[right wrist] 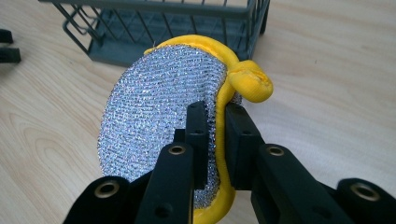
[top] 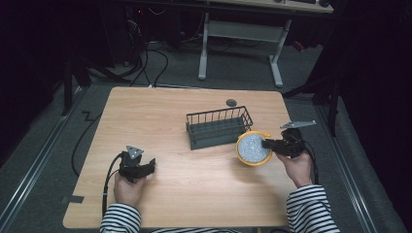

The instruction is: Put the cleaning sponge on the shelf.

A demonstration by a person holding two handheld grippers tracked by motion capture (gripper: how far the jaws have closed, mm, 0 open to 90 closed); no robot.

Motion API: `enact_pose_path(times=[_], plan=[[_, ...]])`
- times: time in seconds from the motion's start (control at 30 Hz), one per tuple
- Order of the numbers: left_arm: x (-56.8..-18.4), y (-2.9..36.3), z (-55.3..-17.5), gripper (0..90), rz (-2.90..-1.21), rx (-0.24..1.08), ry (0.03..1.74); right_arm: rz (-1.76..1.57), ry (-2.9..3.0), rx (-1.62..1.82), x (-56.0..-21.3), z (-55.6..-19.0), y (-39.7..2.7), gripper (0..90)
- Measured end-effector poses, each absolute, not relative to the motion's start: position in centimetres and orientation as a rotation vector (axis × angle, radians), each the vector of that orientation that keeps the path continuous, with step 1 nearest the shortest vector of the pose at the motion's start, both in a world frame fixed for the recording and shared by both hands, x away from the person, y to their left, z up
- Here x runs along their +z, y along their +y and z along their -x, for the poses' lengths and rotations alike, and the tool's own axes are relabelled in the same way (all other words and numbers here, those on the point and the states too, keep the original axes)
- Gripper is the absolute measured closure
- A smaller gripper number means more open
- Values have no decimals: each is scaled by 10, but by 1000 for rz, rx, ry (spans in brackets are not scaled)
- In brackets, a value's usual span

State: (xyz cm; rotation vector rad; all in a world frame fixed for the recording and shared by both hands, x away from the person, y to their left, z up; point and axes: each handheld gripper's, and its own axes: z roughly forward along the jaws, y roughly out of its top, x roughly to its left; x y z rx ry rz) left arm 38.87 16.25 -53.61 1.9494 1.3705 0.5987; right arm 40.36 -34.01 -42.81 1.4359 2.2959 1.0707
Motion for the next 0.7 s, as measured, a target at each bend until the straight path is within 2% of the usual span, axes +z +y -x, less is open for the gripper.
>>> enact_pose_path(times=[0.3, 0.7], plan=[[-536, 162, -389, 317, -1950, 597, 1368, -1373, 2264, 1109, -395, -419, -333, 815], [-536, 163, -389, 316, -1949, 595, 1367, -1335, 2231, 1116, -372, -446, -320, 815]])
